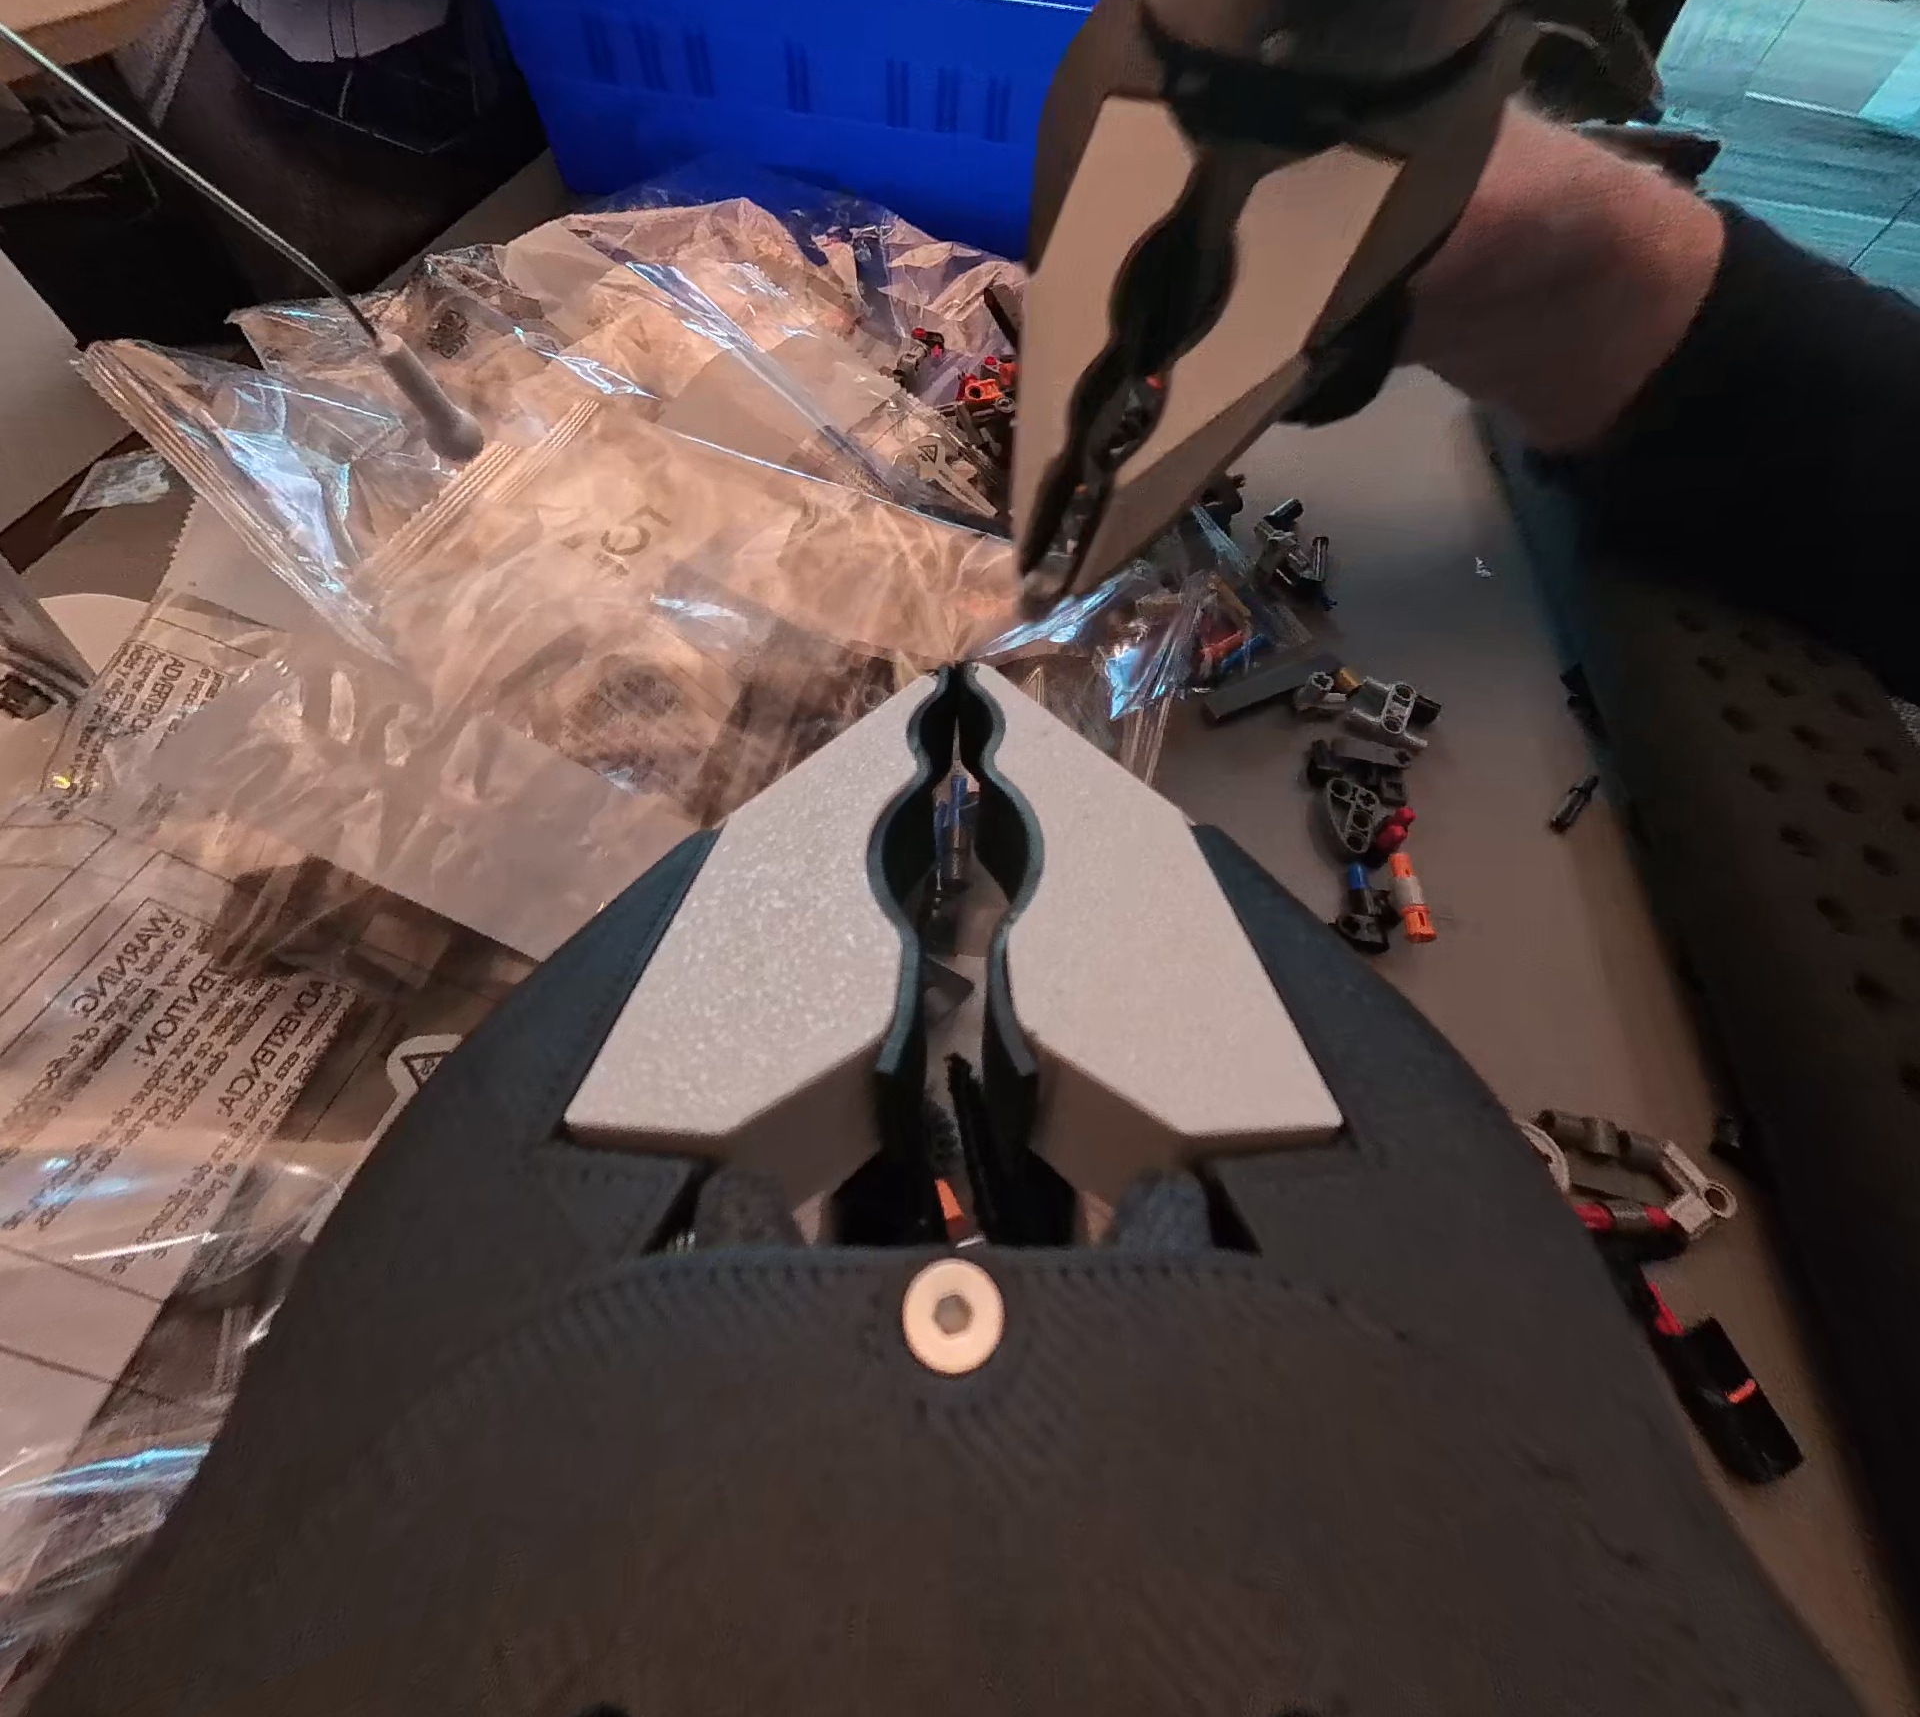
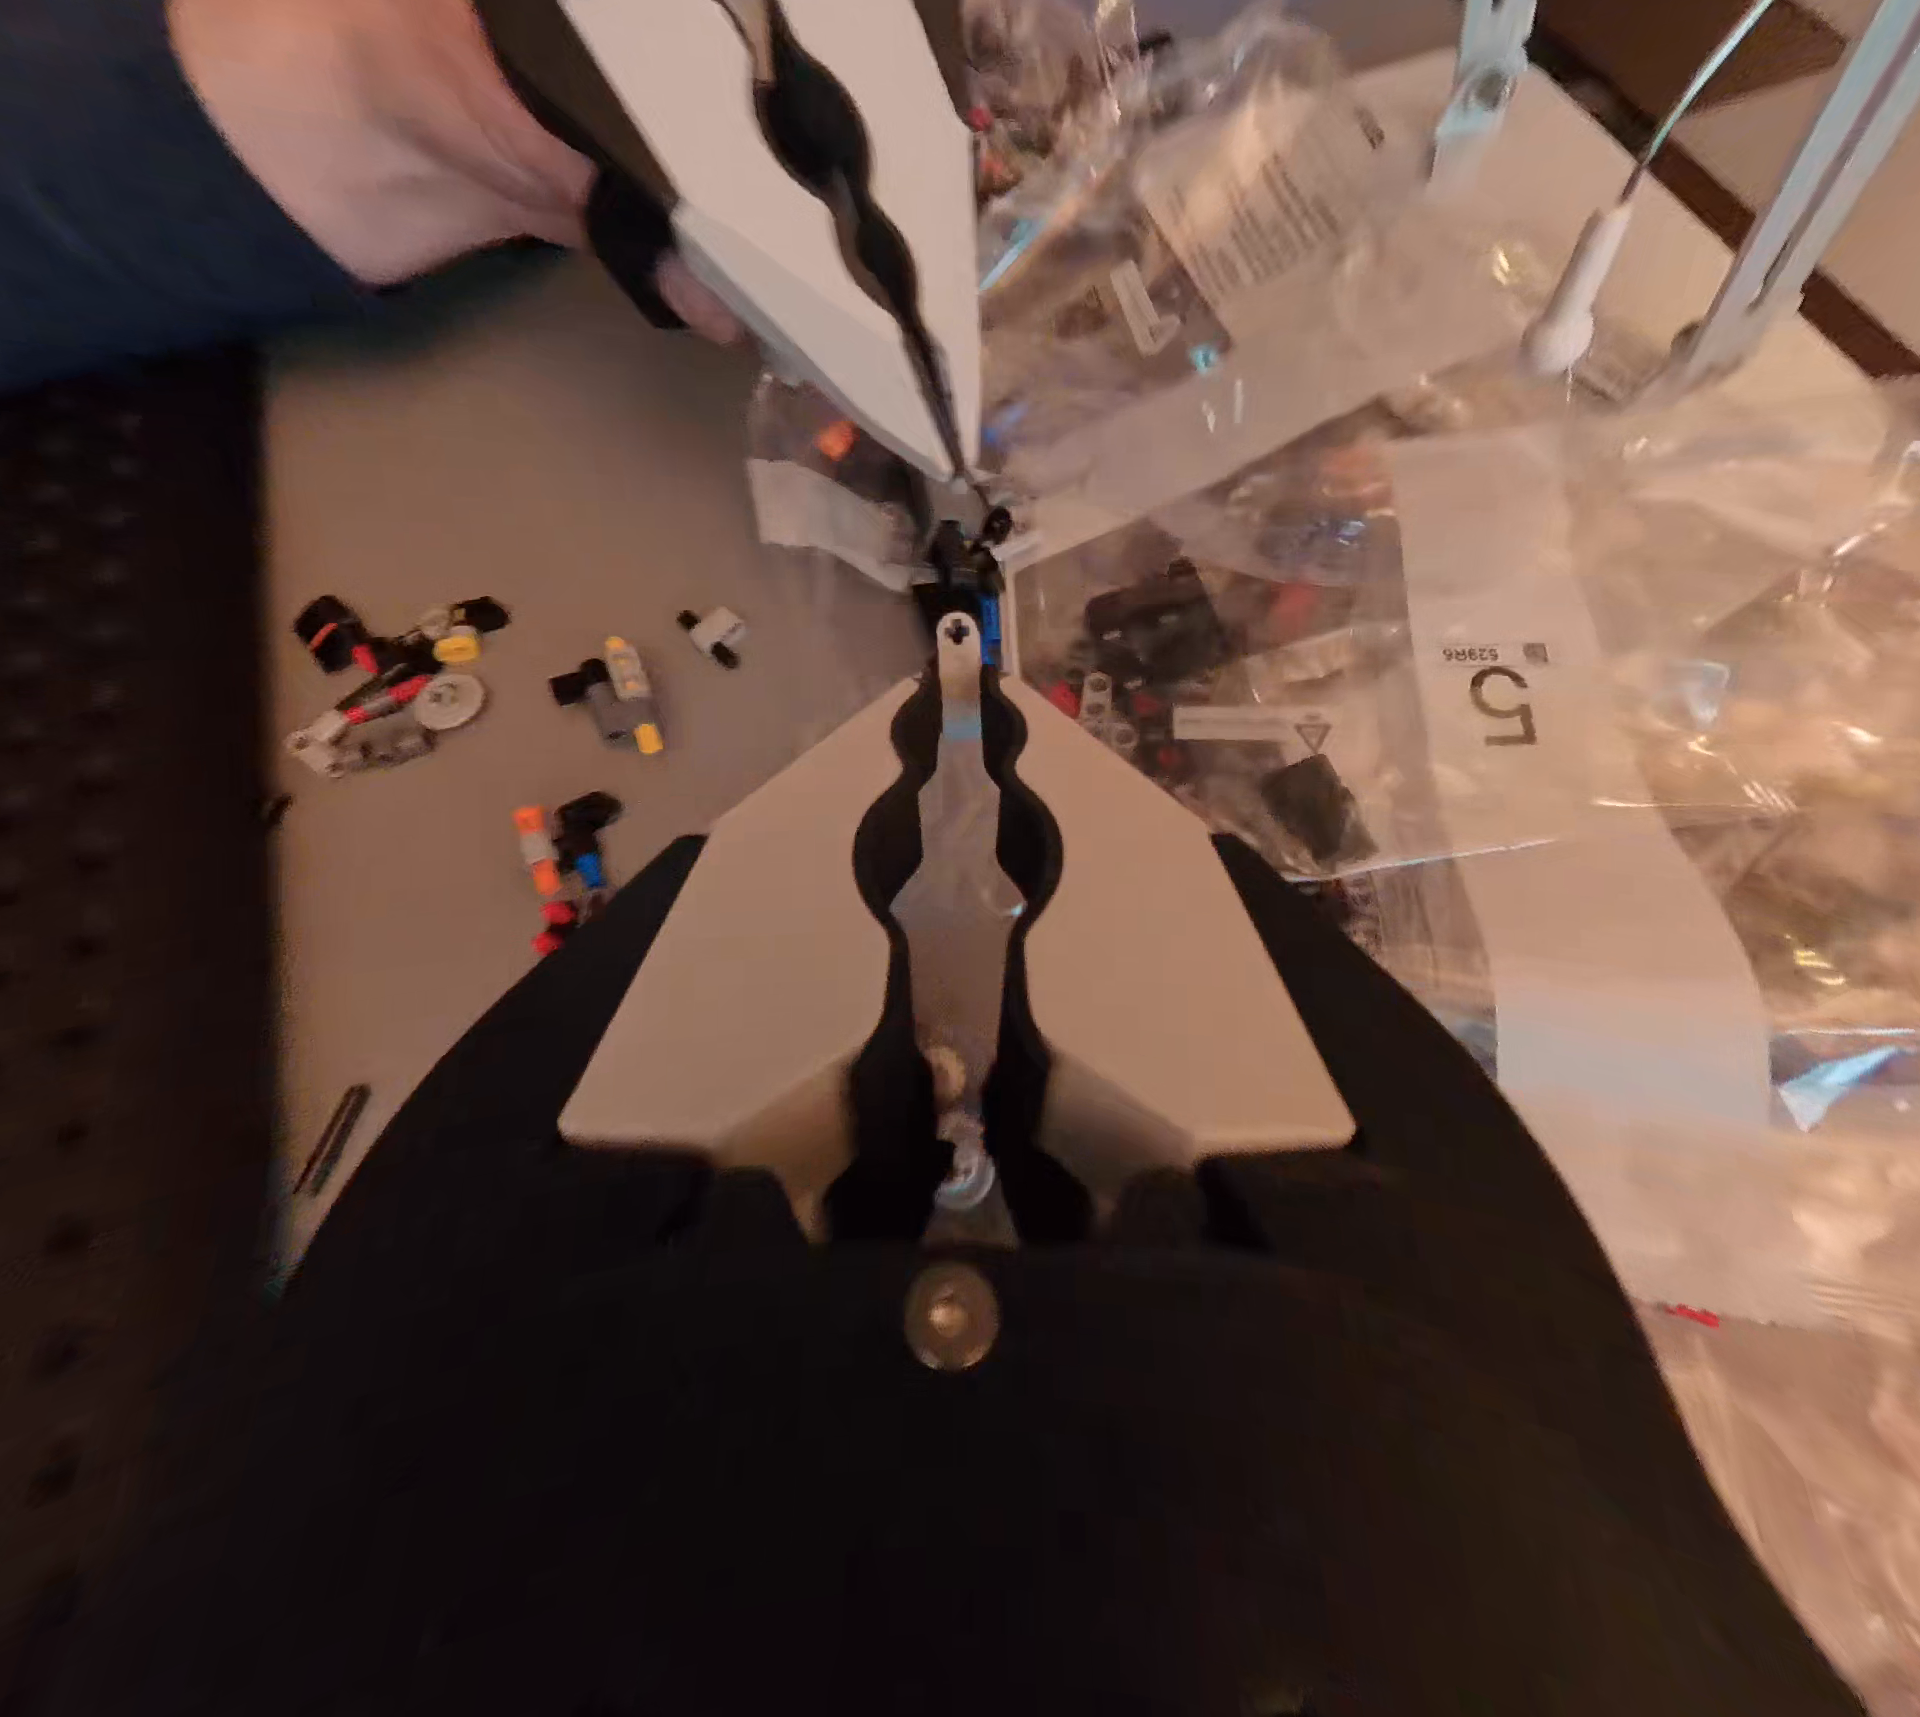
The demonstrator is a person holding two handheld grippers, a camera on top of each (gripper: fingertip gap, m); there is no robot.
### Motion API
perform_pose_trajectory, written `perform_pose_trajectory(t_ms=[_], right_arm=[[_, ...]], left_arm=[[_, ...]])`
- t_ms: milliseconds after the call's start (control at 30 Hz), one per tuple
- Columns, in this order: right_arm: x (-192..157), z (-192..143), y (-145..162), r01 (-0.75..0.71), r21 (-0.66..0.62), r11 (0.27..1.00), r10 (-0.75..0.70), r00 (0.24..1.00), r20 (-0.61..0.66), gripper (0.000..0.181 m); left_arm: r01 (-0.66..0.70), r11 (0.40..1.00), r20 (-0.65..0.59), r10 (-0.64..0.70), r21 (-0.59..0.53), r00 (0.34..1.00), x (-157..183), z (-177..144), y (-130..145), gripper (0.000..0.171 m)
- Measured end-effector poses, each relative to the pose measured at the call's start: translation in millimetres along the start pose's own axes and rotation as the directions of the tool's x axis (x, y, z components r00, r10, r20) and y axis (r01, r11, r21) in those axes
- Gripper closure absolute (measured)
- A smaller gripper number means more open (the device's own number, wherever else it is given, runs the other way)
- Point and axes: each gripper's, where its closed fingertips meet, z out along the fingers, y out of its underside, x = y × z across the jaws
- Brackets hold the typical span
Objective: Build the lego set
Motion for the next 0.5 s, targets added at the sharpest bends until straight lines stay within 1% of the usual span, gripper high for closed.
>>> perform_pose_trajectory(t_ms=[33, 67, 100, 133, 167, 233, 333, 400, 500], right_arm=[[1.3, 7.8, -1.0, -0.01, -0.006, 1.0, 0.01, 1.0, 0.001, 0.175], [0.1, 14.0, -3.7, -0.005, -0.01, 1.0, 0.005, 1.0, 0.006, 0.164], [2.9, 17.0, -4.3, 0.008, -0.026, 1.0, -0.009, 1.0, -0.02, 0.157], [6.5, 16.5, -3.9, 0.019, -0.037, 0.999, -0.021, 0.999, -0.048, 0.154], [6.2, 13.7, -4.6, 0.02, -0.027, 0.999, -0.021, 0.999, -0.048, 0.153], [2.3, 3.8, -6.9, 0.01, 0.014, 1.0, -0.01, 1.0, -0.017, 0.158], [-8.2, -11.8, -9.1, 0.044, 0.049, 0.998, -0.045, 0.999, 0.02, 0.167], [-18.0, -13.8, -6.3, 0.062, 0.037, 0.997, -0.064, 0.996, 0.058, 0.173], [-19.9, -11.4, -1.2, 0.076, 0.002, 0.997, -0.076, 0.996, 0.053, 0.171]], left_arm=[[-0.001, 1.0, -0.001, 0.001, 0.0, 1.0, 0.2, 0.7, -0.1, 0.171], [-0.001, 1.0, -0.002, 0.001, 0.0, 1.0, 0.4, 1.3, 0.1, 0.171], [-0.001, 1.0, -0.003, 0.001, -0.002, 1.0, 0.7, 1.6, 0.6, 0.171], [-0.002, 1.0, -0.001, 0.002, -0.005, 1.0, 0.6, 1.4, 1.3, 0.171], [-0.002, 1.0, 0.002, 0.002, -0.004, 1.0, 0.0, 0.4, 1.5, 0.171], [0.003, 1.0, 0.007, -0.003, 0.003, 1.0, -1.9, -2.1, 0.5, 0.171], [0.008, 1.0, 0.008, -0.008, 0.009, 1.0, -3.5, -3.2, 0.0, 0.171], [0.007, 1.0, 0.005, -0.007, 0.003, 1.0, -3.1, -2.0, 1.2, 0.171], [0.013, 1.0, 0.005, -0.013, 0.018, 1.0, -3.6, -3.0, -0.8, 0.171]])
